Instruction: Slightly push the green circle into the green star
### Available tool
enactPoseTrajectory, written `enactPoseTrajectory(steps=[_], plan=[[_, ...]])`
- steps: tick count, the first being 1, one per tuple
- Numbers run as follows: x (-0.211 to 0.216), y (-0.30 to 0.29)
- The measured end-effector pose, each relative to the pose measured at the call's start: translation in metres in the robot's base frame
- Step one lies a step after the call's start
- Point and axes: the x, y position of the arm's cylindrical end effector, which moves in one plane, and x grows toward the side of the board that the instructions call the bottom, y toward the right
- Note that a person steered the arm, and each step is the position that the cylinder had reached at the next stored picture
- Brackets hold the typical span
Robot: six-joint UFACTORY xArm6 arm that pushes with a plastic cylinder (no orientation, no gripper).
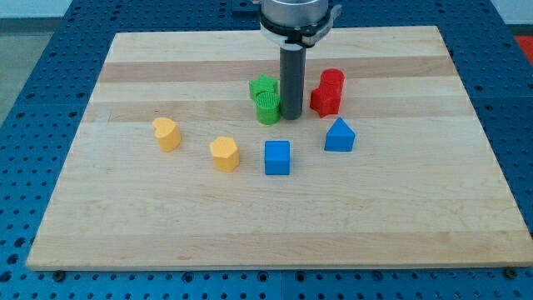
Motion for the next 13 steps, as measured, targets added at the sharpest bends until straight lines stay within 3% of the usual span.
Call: enactPoseTrajectory(steps=[6,13], plan=[[-0.021,0.000],[-0.015,-0.016]])
